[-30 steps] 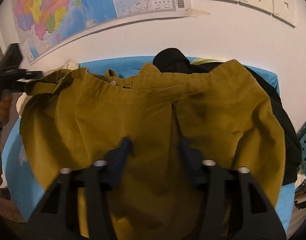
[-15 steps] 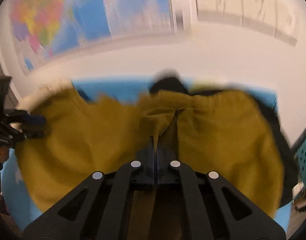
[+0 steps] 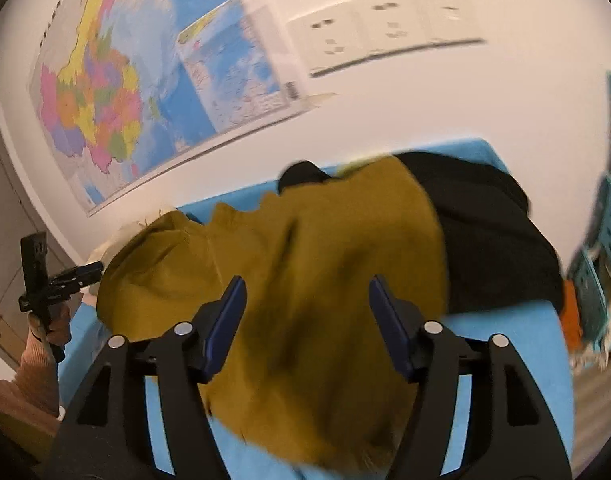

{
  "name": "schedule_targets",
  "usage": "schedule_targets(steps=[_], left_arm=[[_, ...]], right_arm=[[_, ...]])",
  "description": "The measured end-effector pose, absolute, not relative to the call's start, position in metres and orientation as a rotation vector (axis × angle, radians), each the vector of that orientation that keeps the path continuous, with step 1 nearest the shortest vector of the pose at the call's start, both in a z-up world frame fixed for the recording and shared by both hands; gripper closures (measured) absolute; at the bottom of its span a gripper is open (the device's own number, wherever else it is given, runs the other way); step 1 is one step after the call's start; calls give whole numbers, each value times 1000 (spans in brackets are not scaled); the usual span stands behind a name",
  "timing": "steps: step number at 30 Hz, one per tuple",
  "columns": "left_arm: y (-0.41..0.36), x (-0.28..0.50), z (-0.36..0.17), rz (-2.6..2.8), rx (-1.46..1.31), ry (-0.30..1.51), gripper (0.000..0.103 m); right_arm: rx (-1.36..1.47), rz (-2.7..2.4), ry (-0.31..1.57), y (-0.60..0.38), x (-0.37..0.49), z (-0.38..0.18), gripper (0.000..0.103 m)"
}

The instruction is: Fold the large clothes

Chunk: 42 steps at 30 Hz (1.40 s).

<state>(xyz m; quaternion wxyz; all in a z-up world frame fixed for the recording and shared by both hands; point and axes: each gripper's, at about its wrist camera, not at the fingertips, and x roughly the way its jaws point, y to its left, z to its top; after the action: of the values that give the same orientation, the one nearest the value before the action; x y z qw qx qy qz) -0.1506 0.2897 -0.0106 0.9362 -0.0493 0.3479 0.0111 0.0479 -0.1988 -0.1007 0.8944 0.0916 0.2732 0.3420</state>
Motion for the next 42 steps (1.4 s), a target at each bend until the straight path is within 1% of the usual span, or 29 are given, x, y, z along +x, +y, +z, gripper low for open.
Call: schedule_targets(steps=[1,4,6,8,9,10,11,12,13,15,16,18,20,22,24,25,27,28,29,30,31,32,35,36,37,38,39,40,42], left_arm=[[292,-160,-15,36,-99,720,29],[292,-174,-30,32,-119,752,25],[292,-177,-42,5,-154,774,24],[286,-169,-54,-20,-170,789,24],[283,-163,-60,-25,-176,794,25],[281,-156,-67,-40,-193,801,32],[280,-150,-72,-63,-221,804,36],[279,-147,-75,-47,-228,800,40],[279,-144,-76,-45,-239,800,53],[284,-150,-68,-61,-295,782,72],[291,-156,-61,-84,-339,764,79],[299,-169,-46,-129,-408,739,83],[301,-181,-33,-173,-433,740,83],[294,-194,-26,-217,-433,755,83],[284,-203,-39,-237,-434,808,83],[279,-205,-55,-226,-438,866,83],[278,-204,-86,-182,-457,960,82],[280,-205,-94,-191,-487,958,80],[282,-206,-95,-202,-507,940,79],[282,-207,-91,-201,-499,925,73],[280,-206,-87,-175,-471,915,63],[278,-205,-83,-136,-439,909,58],[266,-203,-65,-128,-358,859,55],[265,-204,-61,-135,-347,849,54],[260,-200,-60,-135,-327,848,55],[258,-197,-60,-126,-312,856,57],[254,-193,-64,-102,-290,875,65],[253,-189,-69,-92,-285,891,70],[261,-190,-76,-81,-305,900,73]], right_arm=[[188,702,585,-204,42,-110,29],[194,714,626,-213,32,-132,27],[204,742,660,-212,28,-148,27],[176,751,684,-205,29,-160,31],[197,773,696,-202,33,-164,41],[231,785,696,-202,37,-166,45],[255,795,693,-203,39,-165,50],[291,808,686,-207,42,-163,69],[362,866,673,-215,43,-157,84],[381,895,633,-223,34,-140,88],[383,909,620,-224,29,-132,90],[414,971,534,-241,9,-103,90],[426,1007,465,-257,-9,-83,91],[380,996,456,-272,-27,-77,90],[363,942,555,-279,-25,-97,89],[377,922,644,-282,-18,-118,88],[380,846,734,-287,-14,-147,89],[401,834,771,-291,-11,-161,86],[447,842,773,-298,-11,-169,82],[475,833,754,-303,-12,-170,73],[478,835,735,-305,-14,-169,73],[469,847,704,-305,-19,-165,74],[435,825,686,-295,-22,-164,73],[437,826,691,-293,-20,-166,82],[455,815,693,-295,-18,-165,94],[457,801,666,-299,-19,-158,100],[448,789,623,-303,-21,-149,101],[437,760,580,-307,-25,-138,102],[439,739,554,-313,-26,-130,102]])
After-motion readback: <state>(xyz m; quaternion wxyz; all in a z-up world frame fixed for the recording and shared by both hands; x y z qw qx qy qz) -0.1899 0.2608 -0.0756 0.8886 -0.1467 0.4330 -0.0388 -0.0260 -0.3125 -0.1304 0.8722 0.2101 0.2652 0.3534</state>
